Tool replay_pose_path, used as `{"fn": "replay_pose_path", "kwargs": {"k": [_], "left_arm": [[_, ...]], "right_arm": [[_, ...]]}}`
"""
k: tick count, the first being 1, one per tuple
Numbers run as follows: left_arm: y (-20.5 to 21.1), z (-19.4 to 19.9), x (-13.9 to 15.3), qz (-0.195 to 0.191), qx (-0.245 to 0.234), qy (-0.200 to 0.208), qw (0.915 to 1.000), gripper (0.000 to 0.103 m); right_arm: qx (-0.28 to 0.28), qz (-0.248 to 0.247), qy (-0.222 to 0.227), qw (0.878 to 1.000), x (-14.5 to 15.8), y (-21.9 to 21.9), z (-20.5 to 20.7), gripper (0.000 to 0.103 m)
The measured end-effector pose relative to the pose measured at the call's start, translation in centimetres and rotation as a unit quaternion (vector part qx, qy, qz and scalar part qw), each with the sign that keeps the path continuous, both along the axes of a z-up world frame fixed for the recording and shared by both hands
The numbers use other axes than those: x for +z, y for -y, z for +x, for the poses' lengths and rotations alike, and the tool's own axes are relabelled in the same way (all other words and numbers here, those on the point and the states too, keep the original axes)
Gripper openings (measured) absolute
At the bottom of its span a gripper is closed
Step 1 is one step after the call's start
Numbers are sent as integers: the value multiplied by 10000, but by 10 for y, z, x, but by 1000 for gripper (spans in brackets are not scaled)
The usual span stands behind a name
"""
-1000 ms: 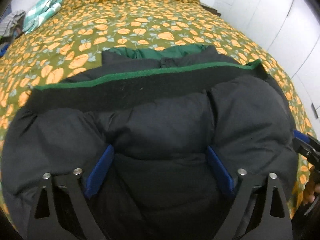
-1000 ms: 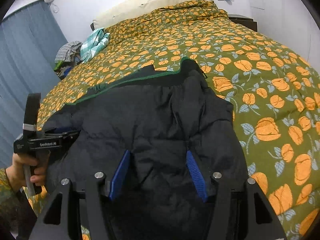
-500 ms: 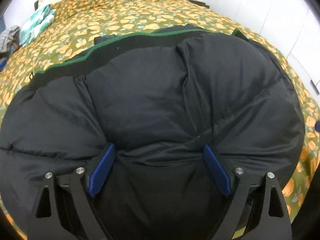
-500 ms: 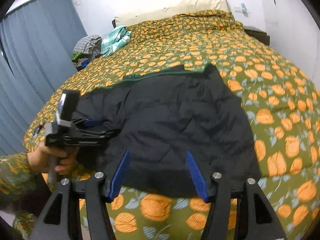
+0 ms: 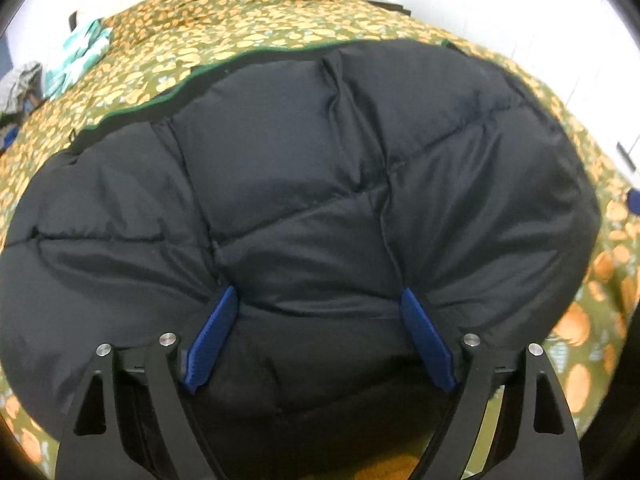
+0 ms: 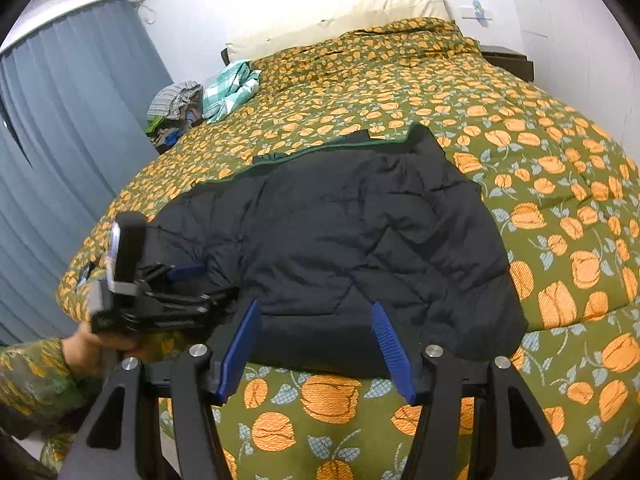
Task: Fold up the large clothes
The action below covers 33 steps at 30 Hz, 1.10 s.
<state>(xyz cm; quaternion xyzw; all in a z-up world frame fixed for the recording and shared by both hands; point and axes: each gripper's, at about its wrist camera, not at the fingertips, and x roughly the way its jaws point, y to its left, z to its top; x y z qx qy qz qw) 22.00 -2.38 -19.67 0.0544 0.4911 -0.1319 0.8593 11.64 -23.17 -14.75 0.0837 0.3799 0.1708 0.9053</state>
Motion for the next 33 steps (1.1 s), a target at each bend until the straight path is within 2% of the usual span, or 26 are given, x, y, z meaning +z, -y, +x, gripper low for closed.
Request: {"fn": "replay_pose_path", "kwargs": {"k": [3, 4, 7, 11, 16, 20, 21, 24, 26, 28, 31, 33], "left_arm": [[-2, -4, 10, -26, 44, -51, 10000, 83], [-3, -9, 16, -86, 62, -65, 9999, 80], [-4, -32, 30, -219, -55, 59, 9997, 81], [9, -43, 11, 308, -186, 149, 9992, 84], [13, -35, -1, 369, -135, 197, 9990, 86], [8, -44, 11, 315, -178, 135, 9993, 85], [6, -47, 18, 269, -133, 108, 9995, 84], [-2, -49, 34, -109, -45, 134, 9998, 83], [-2, -48, 47, -480, -23, 191, 9987, 83], [5, -44, 53, -717, -130, 262, 9970, 84], [26, -34, 39, -592, -474, 84, 9971, 84], [35, -26, 20, -372, -615, -140, 9973, 85]], "right_arm": [[-38, -11, 5, 10000, 1, 3, -4, 60], [-54, -32, 32, 10000, 2, 6, -6, 60], [-88, -89, 88, 9999, 6, 12, -13, 60], [-135, -76, 25, 9999, 0, 15, -12, 60], [-388, 170, -271, 9987, -16, 26, -7, 60], [-888, 168, -599, 9941, -28, 50, -6, 61], [-1049, 265, -702, 9916, -32, 60, -6, 62], [-1496, 875, -938, 9804, -46, 88, -5, 74], [-1647, 1463, -1100, 9692, -60, 102, 1, 76], [-1719, 1840, -1246, 9597, -75, 107, 14, 76], [-1874, 2184, -1378, 9477, -100, 106, 34, 78], [-2113, 2634, -1329, 9318, -115, 109, 42, 78]]}}
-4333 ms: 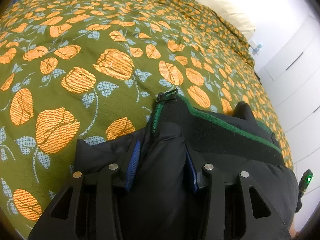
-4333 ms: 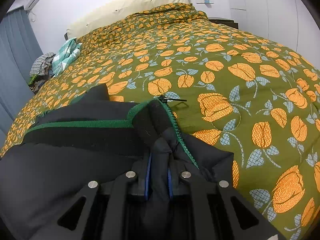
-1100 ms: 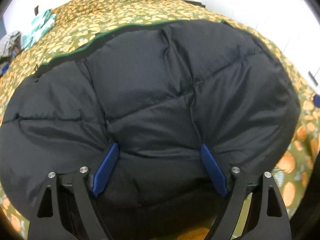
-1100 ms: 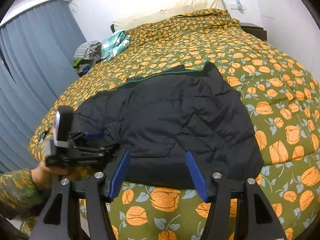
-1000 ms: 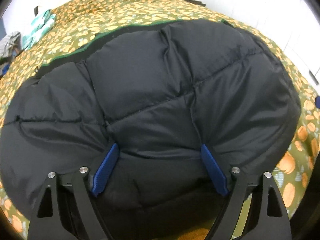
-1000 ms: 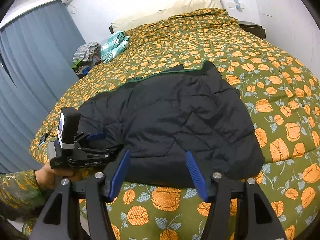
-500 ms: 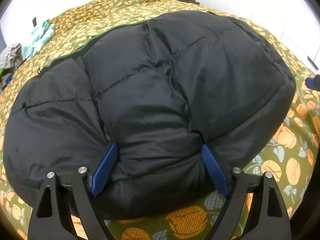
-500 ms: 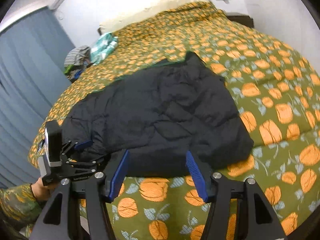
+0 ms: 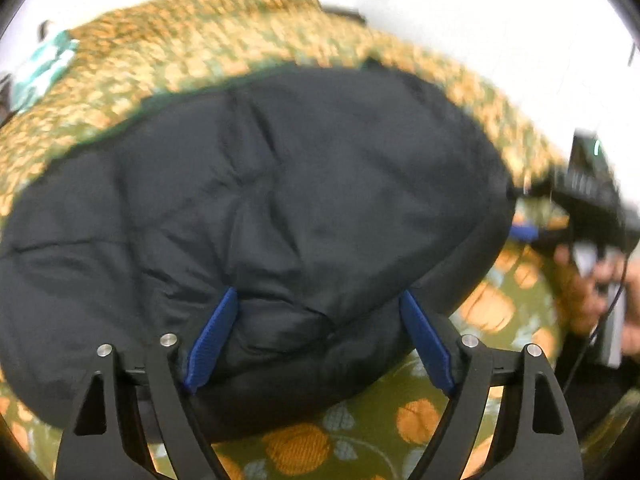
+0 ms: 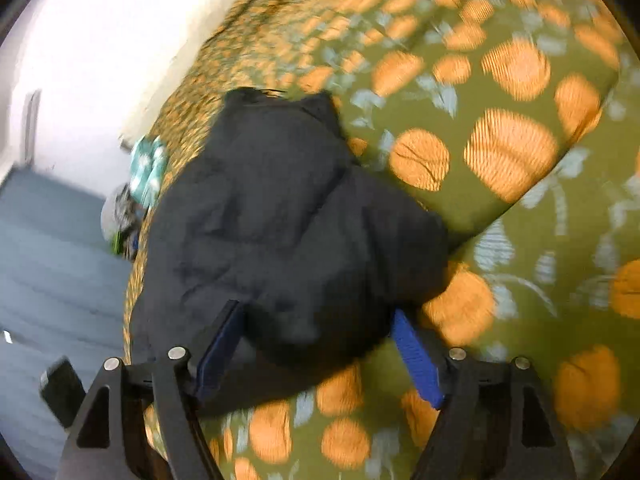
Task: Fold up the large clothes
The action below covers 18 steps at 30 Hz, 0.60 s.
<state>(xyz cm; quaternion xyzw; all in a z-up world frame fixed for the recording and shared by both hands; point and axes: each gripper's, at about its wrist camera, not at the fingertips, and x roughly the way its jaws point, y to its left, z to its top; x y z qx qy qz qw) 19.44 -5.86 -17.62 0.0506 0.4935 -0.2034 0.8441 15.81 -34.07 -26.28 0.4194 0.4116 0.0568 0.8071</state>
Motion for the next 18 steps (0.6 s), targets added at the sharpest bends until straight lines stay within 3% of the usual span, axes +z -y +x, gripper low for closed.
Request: {"fn": "replay_pose_path", "kwargs": {"k": [1, 2, 5, 8, 11, 15, 18], "left_arm": [[2, 3, -4, 55, -37, -22, 10000, 86], [2, 4, -3, 47, -73, -71, 9999, 85], [-10, 19, 22, -146, -58, -390, 9991, 76], [-15, 53, 81, -426, -53, -138, 9990, 81], [8, 91, 135, -683, -418, -214, 9966, 90], [70, 137, 166, -711, -1460, -906, 9826, 90], [112, 153, 164, -223, -2053, -1477, 9672, 89]], "right_arm": [[-154, 183, 111, 9997, -2, 2, 1, 72], [-223, 254, 204, 9992, 0, 1, 0, 44], [-53, -461, 634, 9969, 34, -14, -10, 25], [420, -1715, 1349, 9750, 85, -53, -27, 20], [785, -2602, 2003, 9413, 124, -93, -45, 17], [1282, -3437, 2622, 8926, 156, -150, -60, 17], [1606, -3868, 2876, 8613, 167, -182, -63, 17]]}}
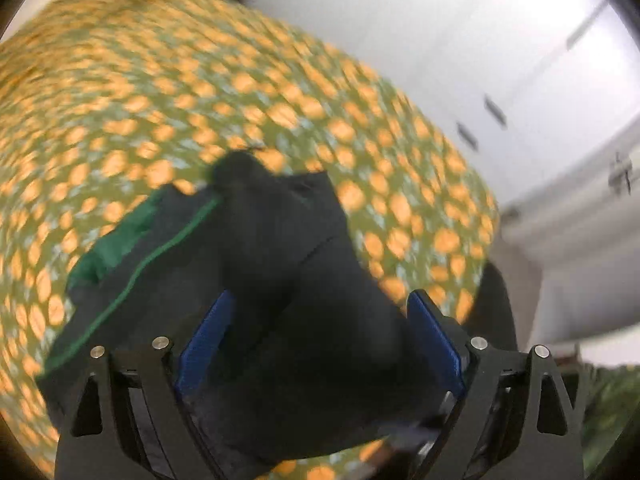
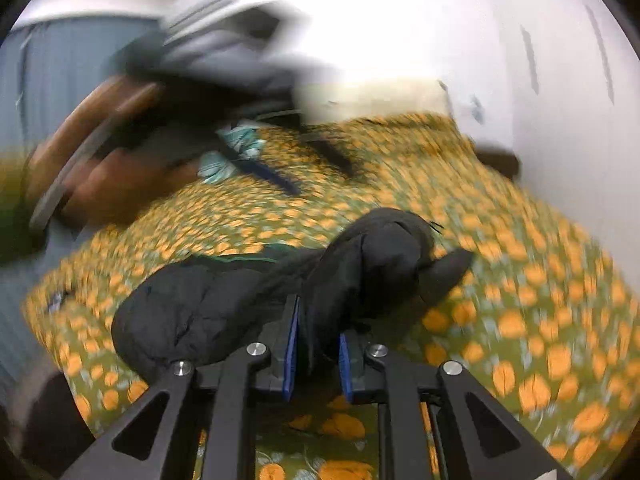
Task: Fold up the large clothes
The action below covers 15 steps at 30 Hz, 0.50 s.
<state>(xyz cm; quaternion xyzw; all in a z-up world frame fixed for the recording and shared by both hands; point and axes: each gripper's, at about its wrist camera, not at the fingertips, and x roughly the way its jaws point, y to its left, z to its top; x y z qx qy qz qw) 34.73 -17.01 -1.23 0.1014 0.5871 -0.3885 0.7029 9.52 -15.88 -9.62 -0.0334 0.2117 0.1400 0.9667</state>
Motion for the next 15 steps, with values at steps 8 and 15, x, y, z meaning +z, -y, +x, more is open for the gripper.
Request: {"fn": "replay_pose_path", "kwargs": {"k": [8, 15], "left_arm": [[43, -33, -32, 2009, -1131, 505, 9717, 88], [47, -36, -62, 2964, -966, 856, 9463, 40]], "right_arm": [[495, -976, 392, 9932, 11, -69, -5, 18], [728, -1659, 718, 9808, 14, -103, -22, 18]]}}
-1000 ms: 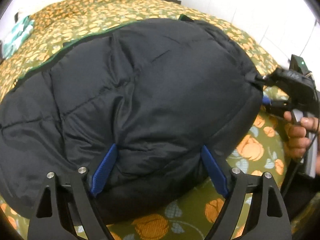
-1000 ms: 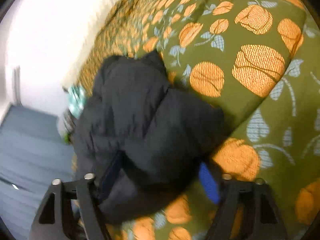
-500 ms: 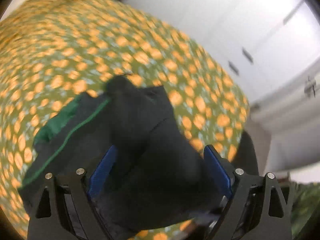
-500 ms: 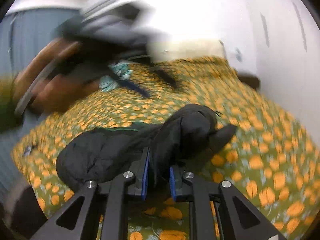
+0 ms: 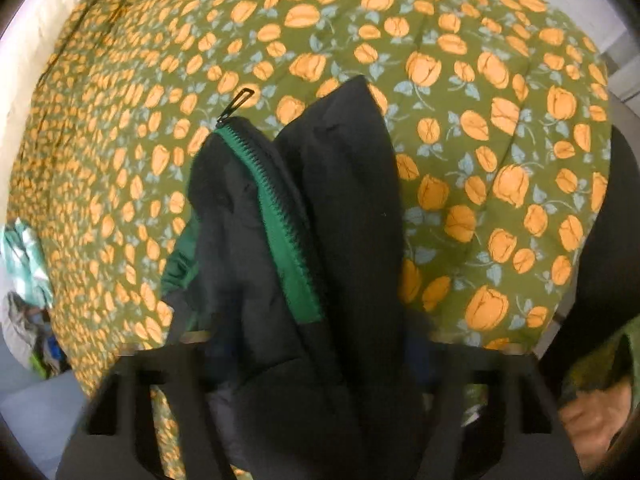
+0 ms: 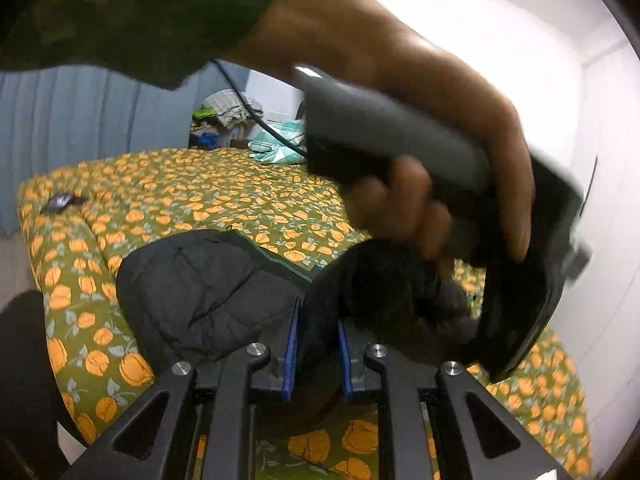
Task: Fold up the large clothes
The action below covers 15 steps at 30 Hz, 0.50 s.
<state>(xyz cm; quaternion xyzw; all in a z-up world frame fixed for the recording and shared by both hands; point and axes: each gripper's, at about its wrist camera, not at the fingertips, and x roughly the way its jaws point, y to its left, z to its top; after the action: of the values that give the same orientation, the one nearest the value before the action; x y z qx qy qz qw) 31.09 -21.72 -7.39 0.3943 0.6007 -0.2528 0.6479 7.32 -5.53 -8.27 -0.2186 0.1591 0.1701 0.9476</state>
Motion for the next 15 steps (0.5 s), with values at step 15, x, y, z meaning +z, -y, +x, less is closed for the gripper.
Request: {"fn": "replay_pose_path", "kwargs": {"k": [15], "left_arm": [[-287, 31, 66, -1915, 2840, 663, 9371, 27]], "right_arm": [[290, 1461, -1162, 9820, 22, 55, 27, 42]]}}
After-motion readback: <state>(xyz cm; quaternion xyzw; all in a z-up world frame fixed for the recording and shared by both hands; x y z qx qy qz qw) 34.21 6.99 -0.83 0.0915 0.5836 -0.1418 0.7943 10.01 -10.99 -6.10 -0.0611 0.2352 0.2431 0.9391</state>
